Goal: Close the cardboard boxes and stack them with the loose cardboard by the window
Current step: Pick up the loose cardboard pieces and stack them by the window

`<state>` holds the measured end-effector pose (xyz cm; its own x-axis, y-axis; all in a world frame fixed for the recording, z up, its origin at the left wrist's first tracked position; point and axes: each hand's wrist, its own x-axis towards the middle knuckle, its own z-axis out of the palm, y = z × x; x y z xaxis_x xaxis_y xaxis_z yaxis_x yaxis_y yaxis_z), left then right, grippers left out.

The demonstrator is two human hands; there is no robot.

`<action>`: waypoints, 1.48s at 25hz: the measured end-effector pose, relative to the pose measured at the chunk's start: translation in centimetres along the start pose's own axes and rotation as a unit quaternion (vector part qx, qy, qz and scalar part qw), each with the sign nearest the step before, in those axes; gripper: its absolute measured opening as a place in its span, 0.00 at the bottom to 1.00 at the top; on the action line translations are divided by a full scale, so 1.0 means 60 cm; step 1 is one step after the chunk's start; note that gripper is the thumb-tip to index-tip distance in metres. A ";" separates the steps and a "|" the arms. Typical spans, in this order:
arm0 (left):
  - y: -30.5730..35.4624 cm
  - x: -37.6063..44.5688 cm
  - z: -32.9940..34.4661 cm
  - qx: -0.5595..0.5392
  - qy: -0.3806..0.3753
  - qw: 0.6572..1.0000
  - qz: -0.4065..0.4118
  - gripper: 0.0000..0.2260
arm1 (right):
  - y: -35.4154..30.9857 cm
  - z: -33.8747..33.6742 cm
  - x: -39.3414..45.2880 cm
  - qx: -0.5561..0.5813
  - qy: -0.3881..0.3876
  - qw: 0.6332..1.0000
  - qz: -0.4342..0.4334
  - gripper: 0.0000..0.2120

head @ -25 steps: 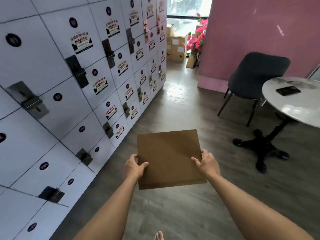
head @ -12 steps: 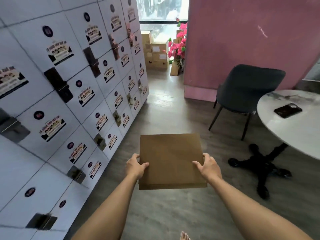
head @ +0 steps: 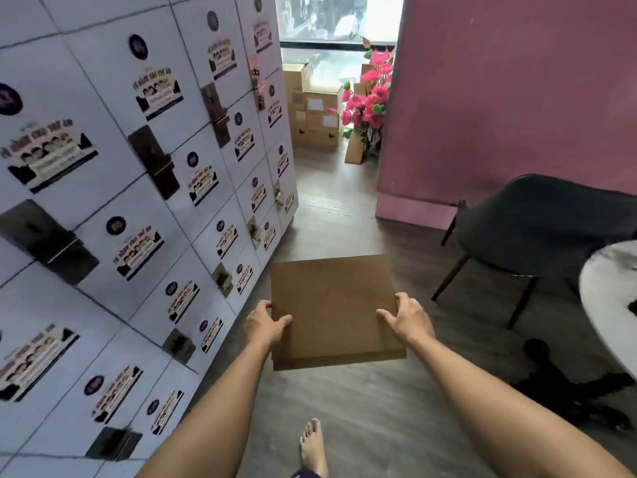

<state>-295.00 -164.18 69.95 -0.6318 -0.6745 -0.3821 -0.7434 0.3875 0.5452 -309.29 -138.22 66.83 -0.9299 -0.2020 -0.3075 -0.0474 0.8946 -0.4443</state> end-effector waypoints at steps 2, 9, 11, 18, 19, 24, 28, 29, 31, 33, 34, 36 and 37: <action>0.046 0.094 -0.017 0.011 -0.011 1.000 0.004 0.27 | -0.050 -0.026 0.081 -0.011 0.004 1.000 0.011 0.30; 0.237 0.355 -0.006 0.037 -0.019 0.998 0.053 0.29 | -0.108 -0.104 0.344 -0.010 0.033 0.999 0.039 0.31; 0.307 0.435 0.013 0.041 -0.015 0.997 0.063 0.28 | -0.110 -0.129 0.443 -0.001 0.034 0.998 0.050 0.32; 0.560 0.669 0.038 0.044 0.012 0.998 0.049 0.27 | -0.158 -0.248 0.787 0.009 0.036 0.999 0.037 0.30; 0.590 0.704 0.037 0.042 0.017 0.998 0.043 0.27 | -0.170 -0.260 0.834 0.005 0.031 0.999 0.034 0.30; 0.670 0.852 0.029 0.013 0.017 1.000 0.007 0.25 | -0.235 -0.284 1.016 -0.001 0.006 1.000 0.025 0.30; 0.728 1.034 0.029 0.012 0.010 1.000 0.003 0.24 | -0.304 -0.279 1.189 0.002 -0.007 1.000 0.027 0.30; 0.742 1.077 0.028 0.013 0.007 1.000 0.003 0.25 | -0.323 -0.283 1.228 -0.002 -0.007 1.000 0.030 0.31; 0.780 1.170 0.017 0.004 0.002 1.000 0.002 0.26 | -0.372 -0.303 1.311 -0.019 0.002 0.999 0.032 0.30; 0.838 1.273 -0.009 -0.004 -0.001 1.000 0.001 0.26 | -0.435 -0.342 1.399 -0.013 0.015 0.999 0.034 0.30; 0.869 1.323 -0.021 -0.007 -0.001 1.000 0.002 0.26 | -0.463 -0.357 1.443 -0.009 0.021 0.999 0.033 0.30; 0.930 1.419 -0.039 -0.015 0.007 1.000 0.014 0.26 | -0.507 -0.381 1.529 -0.002 0.036 0.999 0.033 0.30; 0.955 1.456 -0.046 -0.014 0.014 1.000 0.020 0.26 | -0.522 -0.389 1.561 0.001 0.039 0.999 0.035 0.30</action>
<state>-392.17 -202.64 69.89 -0.6544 -0.6763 -0.3384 -0.7105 0.3966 0.5813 -403.42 -175.88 71.58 -0.9566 -0.1068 -0.2710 0.0193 0.9050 -0.4250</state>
